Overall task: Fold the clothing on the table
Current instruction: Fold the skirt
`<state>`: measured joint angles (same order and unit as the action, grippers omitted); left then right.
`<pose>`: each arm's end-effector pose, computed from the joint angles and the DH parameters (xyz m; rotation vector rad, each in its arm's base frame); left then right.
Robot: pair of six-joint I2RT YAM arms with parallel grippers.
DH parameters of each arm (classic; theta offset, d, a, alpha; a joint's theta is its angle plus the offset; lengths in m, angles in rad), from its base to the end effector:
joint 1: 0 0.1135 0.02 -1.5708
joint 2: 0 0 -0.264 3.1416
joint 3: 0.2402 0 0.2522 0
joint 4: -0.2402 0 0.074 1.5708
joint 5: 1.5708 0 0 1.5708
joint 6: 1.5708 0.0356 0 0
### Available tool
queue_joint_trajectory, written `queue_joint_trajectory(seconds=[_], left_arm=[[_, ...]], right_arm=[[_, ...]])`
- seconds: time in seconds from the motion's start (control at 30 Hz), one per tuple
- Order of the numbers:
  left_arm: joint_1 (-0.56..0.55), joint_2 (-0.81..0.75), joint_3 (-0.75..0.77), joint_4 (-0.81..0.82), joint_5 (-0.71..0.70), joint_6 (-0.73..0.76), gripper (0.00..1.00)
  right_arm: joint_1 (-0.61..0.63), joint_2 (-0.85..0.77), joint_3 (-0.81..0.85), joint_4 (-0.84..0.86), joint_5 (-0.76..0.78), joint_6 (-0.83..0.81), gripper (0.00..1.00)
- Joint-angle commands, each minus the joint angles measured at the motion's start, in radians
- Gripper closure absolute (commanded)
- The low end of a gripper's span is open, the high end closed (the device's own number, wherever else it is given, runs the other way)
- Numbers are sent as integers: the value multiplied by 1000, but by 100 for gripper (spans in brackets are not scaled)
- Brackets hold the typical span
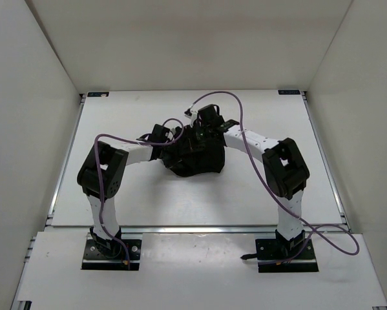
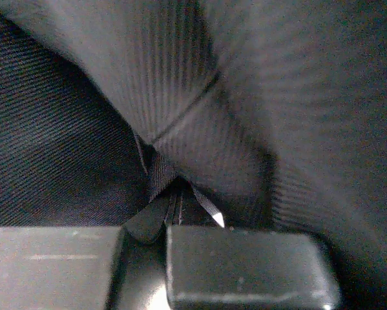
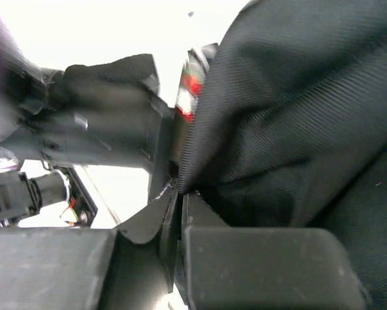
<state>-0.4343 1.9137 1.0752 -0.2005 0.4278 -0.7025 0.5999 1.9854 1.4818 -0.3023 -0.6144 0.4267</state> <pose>0.3304 -0.1696 0.1284 -0.2085 2.7743 -0.9156 0.3526 0.2660 0.2151 -0.5361 2.4726 1.1893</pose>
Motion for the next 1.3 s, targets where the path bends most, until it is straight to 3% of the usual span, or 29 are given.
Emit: queue_joint_trajectory(seconds=[0.0, 0.13, 0.37, 0.5, 0.6, 0.7, 0.8, 0.83, 0.87, 0.97, 1.03, 1.17, 1.27], left_arm=[[-14, -27, -31, -22, -8, 11, 100], [17, -45, -44, -14, 0, 3, 100], [86, -120, -86, -43, 40, 49, 100], [112, -174, -23, -155, -4, 127, 100], [144, -254, -29, -181, 2, 124, 100], [207, -347, -52, -220, -12, 130, 100], [249, -436, -40, -275, -35, 149, 100], [261, -462, -35, -283, -34, 152, 100], [261, -482, -32, -287, -12, 159, 100], [231, -542, -52, -212, 76, 150, 96], [163, -558, -109, -66, 124, 129, 94], [26, -518, -129, -7, 5, 179, 100], [-55, -480, -141, 1, -174, 193, 100]], right_arm=[[27, 3, 103, 35, -9, 7, 100], [26, 27, 80, 9, 5, 21, 100], [-8, 35, 75, -4, -33, 29, 70], [20, 29, 220, -109, 13, -52, 35], [9, 7, 332, -149, 5, -39, 32], [-17, -58, 359, -133, 53, -36, 39], [-60, -130, 266, -106, 122, -36, 77], [-84, -149, 215, -100, 128, -28, 96], [-104, -157, 143, -95, 133, -29, 100], [-130, -198, -9, -74, 152, -45, 100], [-138, -223, -90, -54, 177, -60, 100], [-137, -221, -193, -34, 225, -86, 100], [-135, -191, -222, -18, 226, -111, 100]])
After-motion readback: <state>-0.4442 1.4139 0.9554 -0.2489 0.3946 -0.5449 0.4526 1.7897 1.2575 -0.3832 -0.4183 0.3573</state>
